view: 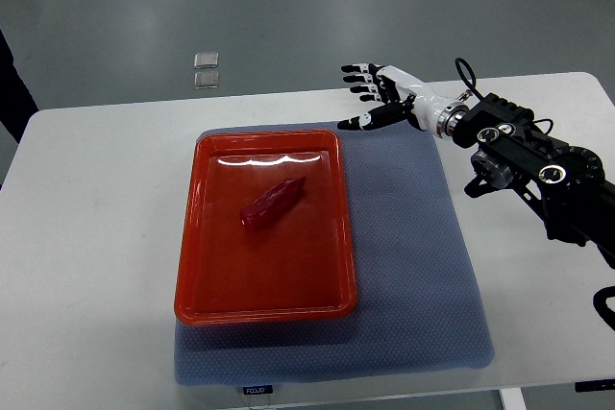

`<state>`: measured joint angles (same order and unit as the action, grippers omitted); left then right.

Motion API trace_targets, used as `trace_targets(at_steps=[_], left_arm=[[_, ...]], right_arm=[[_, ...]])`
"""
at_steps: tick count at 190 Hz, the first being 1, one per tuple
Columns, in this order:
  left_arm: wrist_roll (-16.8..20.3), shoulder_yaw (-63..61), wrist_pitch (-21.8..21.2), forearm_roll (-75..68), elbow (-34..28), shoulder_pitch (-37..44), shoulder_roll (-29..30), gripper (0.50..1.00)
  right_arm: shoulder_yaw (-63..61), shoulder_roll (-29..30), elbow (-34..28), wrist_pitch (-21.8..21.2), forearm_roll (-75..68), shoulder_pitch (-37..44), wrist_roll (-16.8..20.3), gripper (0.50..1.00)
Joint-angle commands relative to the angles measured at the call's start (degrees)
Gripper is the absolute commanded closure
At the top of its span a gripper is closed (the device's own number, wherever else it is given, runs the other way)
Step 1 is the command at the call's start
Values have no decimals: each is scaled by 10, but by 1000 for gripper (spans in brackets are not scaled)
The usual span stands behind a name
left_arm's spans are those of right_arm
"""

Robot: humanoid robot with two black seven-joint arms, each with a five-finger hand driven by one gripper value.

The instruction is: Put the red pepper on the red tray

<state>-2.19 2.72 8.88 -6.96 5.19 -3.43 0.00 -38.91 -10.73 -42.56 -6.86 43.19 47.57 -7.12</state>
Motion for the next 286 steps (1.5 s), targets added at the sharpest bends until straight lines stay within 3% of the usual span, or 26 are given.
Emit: trace_targets(at_steps=[1,74,87,108,158,197,267,286], left_arm=[[0,0,0,0,0,0,0,500],[0,0,0,0,0,0,0,500],[0,0,0,-1,0,0,0,500],[0,0,0,0,0,0,0,500],[0,0,0,0,0,0,0,500],[0,0,0,-1,0,0,0,500],[0,0,0,0,0,0,0,500],[0,0,0,0,0,0,0,500]], right_arm=[[-29,2,4,0,-111,-27,-4,589],[-74,13,32,-9,-434,-53,-4,589],[-77,14,42,-18,-440,-54,-9,589],[-78,14,86,-57,-440,-54,-48,589],[-77,18,136,-36,-441,-53,-81,587],[-64,17,137,25,-433,-45,-81,587],[-65,28,130,20,-431,-41,-82,587],[-66,28,128,-7,-431,-41,-82,587]])
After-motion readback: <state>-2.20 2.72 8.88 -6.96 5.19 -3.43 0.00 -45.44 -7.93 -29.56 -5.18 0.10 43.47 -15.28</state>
